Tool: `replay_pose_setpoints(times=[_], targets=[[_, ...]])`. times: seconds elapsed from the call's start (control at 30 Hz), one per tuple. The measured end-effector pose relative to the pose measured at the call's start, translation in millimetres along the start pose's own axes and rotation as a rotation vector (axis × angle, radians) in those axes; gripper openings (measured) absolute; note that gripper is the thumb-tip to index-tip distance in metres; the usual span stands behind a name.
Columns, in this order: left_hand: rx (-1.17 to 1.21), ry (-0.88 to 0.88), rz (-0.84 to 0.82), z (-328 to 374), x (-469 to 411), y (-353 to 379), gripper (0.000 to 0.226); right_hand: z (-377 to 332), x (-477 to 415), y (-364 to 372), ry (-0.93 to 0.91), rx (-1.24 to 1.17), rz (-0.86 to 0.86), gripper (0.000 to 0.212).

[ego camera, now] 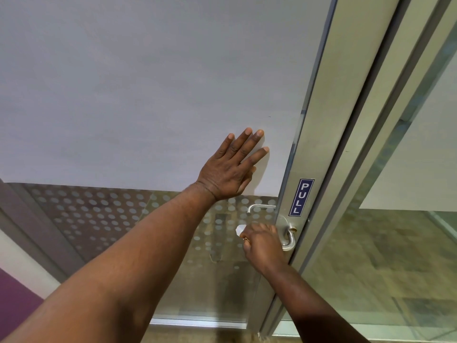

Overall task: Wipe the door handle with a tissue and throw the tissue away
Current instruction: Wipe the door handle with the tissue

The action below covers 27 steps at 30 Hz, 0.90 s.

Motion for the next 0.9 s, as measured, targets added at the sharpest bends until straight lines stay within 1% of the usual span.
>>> replay_pose_setpoints(times=[0.23,0.3,0.6,0.73,0.9], targets=[[-0.005,-0.009,-0.005,-0.2,-0.5,-2.5,0.065,16.0,31.6,1.4,-0.061,-0.089,0.163,0.026],[-0.008,-0.009,-0.013,0.0,-0.6,-2.6,0.065,25.8,39.0,1.4,-0.061,-0.112,0.184,0.028],[-0.010,-0.015,-0.032,0.4,-0.4,-2.2,0.066,79.4,62.7,-11.6,-0.047,-0.115,0.263,0.024],[-0.009,-0.013,-0.035,0.9,-0.2,-1.0,0.067,73.4,58.8,-11.2,-0.058,-0.140,0.257,0.019],[-0.008,-0.011,-0.040,0.8,-0.1,-0.5,0.067,50.0,47.3,-1.0,-0.101,-0.133,0.195,0.017]])
Point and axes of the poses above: each hand's wrist, its own x-axis away from the middle knuckle, its own y-axis out of the palm, z = x × y, the point moved 3 cm from there along -x, towards the middle knuckle, and after that the axes turned 6 degrees about -x, right-handed, at the moved point
